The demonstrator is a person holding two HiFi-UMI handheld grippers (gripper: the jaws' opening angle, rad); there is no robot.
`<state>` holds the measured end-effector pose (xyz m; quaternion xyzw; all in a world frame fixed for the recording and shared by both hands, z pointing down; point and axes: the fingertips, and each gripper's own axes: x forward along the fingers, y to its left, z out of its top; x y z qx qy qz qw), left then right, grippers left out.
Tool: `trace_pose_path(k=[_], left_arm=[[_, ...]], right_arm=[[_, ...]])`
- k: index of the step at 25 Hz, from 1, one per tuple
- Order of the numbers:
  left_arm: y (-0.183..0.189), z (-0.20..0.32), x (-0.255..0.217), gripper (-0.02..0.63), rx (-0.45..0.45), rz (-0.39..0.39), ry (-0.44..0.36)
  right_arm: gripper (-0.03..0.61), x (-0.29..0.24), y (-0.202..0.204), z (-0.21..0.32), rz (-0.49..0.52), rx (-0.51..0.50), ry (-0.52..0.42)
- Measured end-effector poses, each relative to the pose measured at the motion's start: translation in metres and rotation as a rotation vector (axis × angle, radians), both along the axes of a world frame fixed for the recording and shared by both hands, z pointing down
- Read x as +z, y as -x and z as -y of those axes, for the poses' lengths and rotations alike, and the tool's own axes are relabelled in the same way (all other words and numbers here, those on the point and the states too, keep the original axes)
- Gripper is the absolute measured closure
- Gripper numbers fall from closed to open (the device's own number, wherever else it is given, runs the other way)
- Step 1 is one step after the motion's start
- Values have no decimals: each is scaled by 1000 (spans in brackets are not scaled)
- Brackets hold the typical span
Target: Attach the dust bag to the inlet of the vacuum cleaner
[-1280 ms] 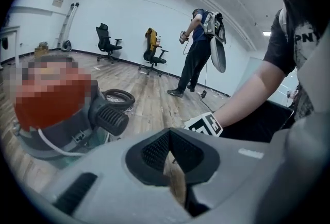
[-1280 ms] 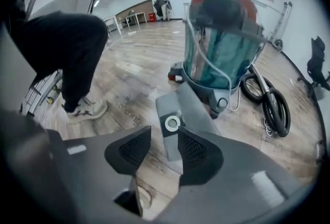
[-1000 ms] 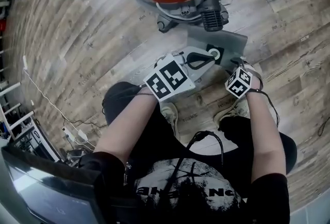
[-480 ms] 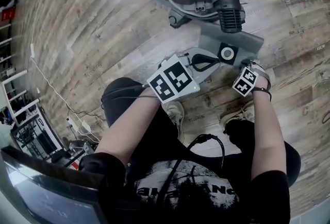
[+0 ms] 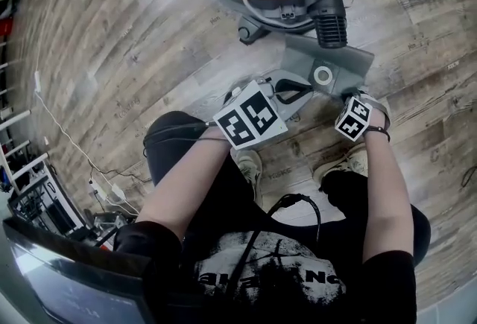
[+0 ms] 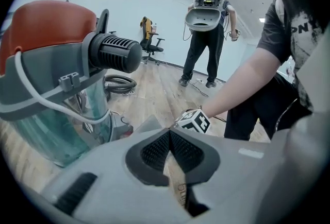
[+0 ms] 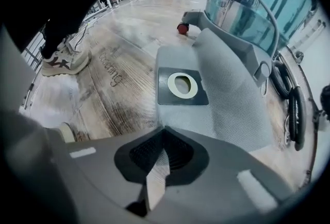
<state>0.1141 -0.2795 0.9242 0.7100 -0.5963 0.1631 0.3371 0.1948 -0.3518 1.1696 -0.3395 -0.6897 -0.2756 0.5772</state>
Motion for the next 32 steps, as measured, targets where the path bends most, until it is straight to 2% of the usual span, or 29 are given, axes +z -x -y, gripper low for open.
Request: trace_pose_path(k=[7, 9, 12, 13, 14, 16, 20, 25, 32], left_arm=[[-3, -3, 9, 612, 64, 31, -2], [-6, -7, 16, 612, 95, 56, 16], [-14, -10, 25, 612, 135, 68, 37], [-16, -10, 27, 598, 144, 68, 41], [-16, -10, 28, 553, 149, 70, 45], [-16, -11, 30, 523, 154, 87, 55], [-16, -14, 38, 477, 195, 163, 110], [-16, -17, 43, 453, 213, 266, 149], [-4, -17, 34, 453, 191, 376, 127]], right_arm=[[571, -54, 0, 1, 0, -44, 43], [571, -73, -1, -2, 14, -64, 71], [571, -105, 7, -2, 43, -41, 133], [571, -116, 12, -1, 54, -28, 154], [571, -127, 15, 0, 63, -15, 175], [571, -146, 19, 6, 75, 0, 202], [571, -179, 26, 21, 79, -19, 191], [572, -230, 36, 1, 61, -39, 271], [572, -258, 20, -22, 30, -153, 304]])
